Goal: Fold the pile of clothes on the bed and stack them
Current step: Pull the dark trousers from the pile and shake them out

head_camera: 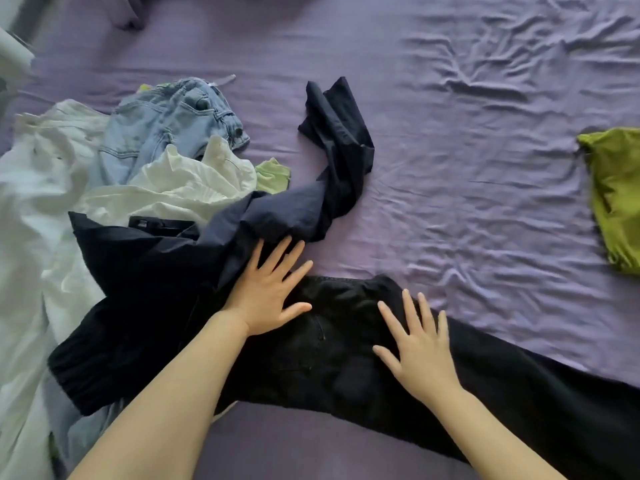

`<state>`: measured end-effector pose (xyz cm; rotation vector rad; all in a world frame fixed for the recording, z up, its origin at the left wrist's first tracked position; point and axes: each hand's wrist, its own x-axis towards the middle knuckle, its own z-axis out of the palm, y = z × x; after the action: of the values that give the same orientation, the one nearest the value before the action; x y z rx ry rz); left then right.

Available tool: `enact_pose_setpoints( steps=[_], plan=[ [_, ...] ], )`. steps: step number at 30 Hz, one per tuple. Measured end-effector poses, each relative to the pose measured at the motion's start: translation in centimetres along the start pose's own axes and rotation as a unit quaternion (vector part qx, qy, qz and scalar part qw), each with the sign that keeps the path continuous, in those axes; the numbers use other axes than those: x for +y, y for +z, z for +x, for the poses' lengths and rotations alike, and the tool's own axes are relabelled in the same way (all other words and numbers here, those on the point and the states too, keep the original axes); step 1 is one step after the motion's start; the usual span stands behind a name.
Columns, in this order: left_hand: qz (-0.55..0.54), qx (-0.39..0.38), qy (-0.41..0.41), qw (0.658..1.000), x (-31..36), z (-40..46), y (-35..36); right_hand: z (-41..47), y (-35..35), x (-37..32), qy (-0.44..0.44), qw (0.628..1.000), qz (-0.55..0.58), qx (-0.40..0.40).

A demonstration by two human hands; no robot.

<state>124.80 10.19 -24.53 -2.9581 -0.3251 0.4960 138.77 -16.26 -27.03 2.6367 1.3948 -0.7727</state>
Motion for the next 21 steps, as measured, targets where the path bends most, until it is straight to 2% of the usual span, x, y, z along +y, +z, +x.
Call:
enact_pose_setpoints(
  steps=[4,11,15,19,21],
  plan=[
    [-0.034,-0.061,-0.004,0.998,-0.4,1.4,3.0,2.4,1.6,1.1,0.007,0.997,-0.046,-0.055],
    [0.000,-0.091,-0.050,0.995,1.5,2.1,2.2,1.5,0.6,2.7,-0.028,0.998,-0.031,-0.050],
    [-0.034,-0.075,-0.078,0.994,7.7,2.0,-0.7,-2.1,0.2,6.7,0.003,0.999,0.030,-0.045],
    [-0.172,-0.078,-0.033,0.981,17.1,3.6,-3.1,-6.0,-0.1,13.6,0.097,0.992,0.057,-0.053],
    [-0.206,-0.071,-0.010,0.976,21.5,5.0,-4.3,-7.7,-0.3,17.2,0.136,0.987,0.057,-0.060]
  ],
)
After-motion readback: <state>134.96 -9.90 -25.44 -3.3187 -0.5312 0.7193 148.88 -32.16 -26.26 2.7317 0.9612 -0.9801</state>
